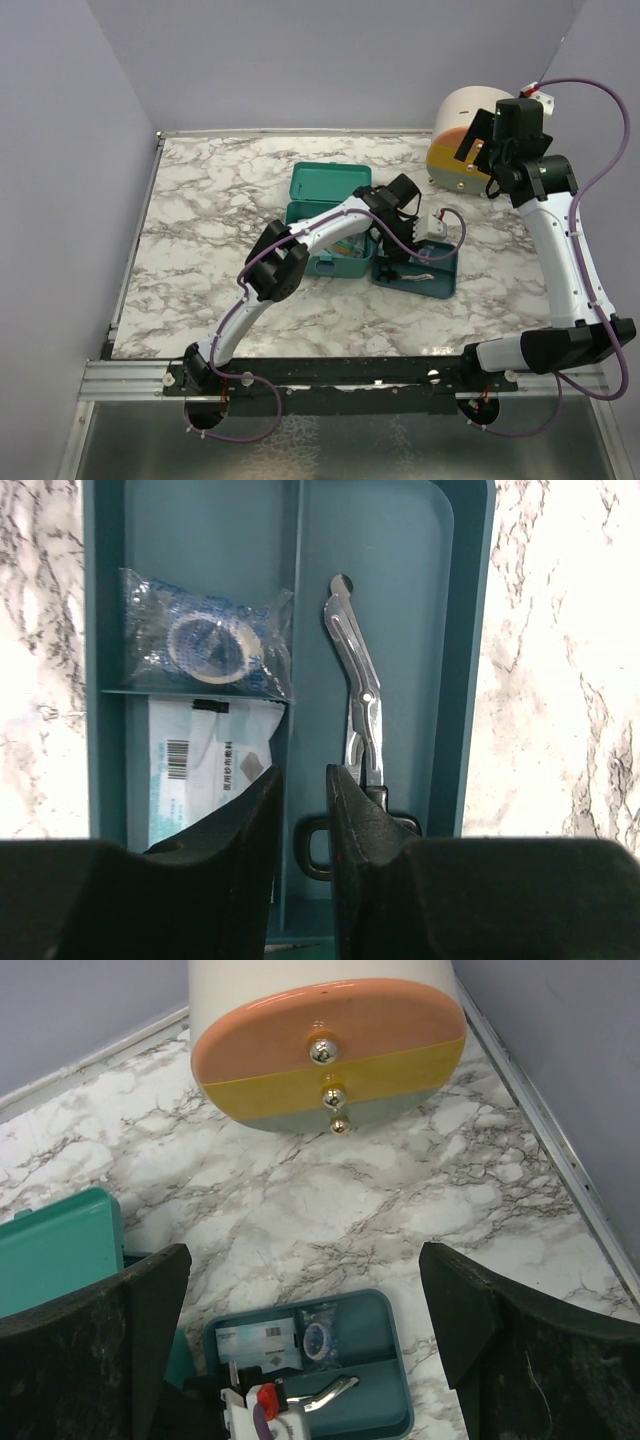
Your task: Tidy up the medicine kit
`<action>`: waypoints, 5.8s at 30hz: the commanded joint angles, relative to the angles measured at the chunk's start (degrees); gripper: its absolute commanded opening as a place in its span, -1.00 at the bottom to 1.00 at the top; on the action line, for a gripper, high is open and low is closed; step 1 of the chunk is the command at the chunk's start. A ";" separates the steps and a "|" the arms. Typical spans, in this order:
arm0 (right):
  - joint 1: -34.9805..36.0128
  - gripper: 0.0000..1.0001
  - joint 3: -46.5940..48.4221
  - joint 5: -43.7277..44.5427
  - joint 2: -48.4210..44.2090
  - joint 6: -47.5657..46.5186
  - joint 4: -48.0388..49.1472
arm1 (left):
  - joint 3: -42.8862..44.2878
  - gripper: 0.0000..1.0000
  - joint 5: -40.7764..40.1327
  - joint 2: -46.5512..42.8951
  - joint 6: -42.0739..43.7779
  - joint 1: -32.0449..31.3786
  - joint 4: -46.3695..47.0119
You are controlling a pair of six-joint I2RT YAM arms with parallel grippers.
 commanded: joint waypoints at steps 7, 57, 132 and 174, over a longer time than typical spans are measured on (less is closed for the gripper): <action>-0.82 1.00 0.03 -0.78 -1.26 0.24 1.37 | -0.55 -0.46 -2.13 0.48 2.07 -0.22 1.43; -5.24 1.00 1.85 2.05 -2.62 0.58 5.60 | 10.68 -1.00 -3.37 -8.09 -2.60 -1.44 -0.73; -5.63 1.00 -2.99 0.32 0.82 7.17 3.70 | -35.66 -1.00 2.02 -39.47 25.05 23.63 -5.12; -5.63 1.00 -1.56 -0.64 2.40 7.80 3.05 | -36.79 -1.00 5.34 -37.27 23.07 24.68 -6.05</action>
